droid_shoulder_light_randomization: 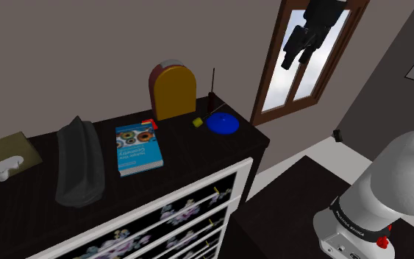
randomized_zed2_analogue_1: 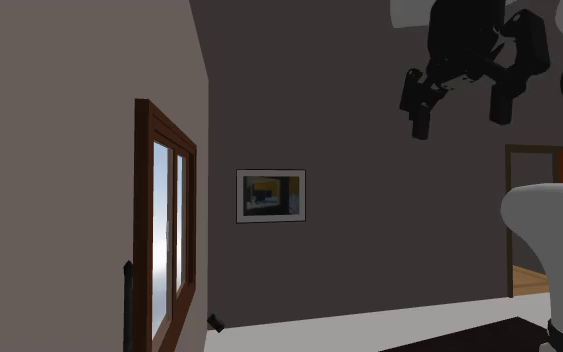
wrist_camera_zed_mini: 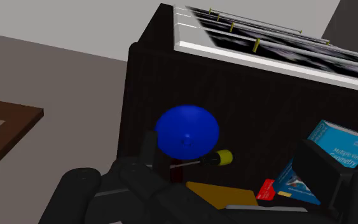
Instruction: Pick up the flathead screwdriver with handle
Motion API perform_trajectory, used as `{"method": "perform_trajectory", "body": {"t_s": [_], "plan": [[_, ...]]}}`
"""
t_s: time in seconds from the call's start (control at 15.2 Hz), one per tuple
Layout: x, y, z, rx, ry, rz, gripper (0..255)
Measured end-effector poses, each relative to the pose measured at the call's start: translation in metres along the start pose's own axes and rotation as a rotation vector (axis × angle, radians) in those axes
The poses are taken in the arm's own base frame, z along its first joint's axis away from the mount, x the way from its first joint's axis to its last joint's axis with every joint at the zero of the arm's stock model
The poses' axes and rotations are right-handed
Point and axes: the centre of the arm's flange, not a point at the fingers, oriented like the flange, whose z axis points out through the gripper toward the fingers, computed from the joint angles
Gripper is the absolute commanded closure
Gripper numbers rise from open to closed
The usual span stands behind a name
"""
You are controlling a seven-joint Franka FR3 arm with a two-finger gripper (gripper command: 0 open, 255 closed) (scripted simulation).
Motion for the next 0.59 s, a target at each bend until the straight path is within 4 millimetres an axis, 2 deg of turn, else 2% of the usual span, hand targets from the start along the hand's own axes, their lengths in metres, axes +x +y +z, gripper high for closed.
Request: {"method": "perform_trajectory", "body": {"t_s": [0.13,0.26,0.59], "plan": [[0.003,0.0,0.005,0.002,0.004,-0.001,0],[0.015,0.004,0.018,0.01,0.018,-0.006,0],[0.052,0.012,0.067,0.035,0.065,-0.019,0]]}}
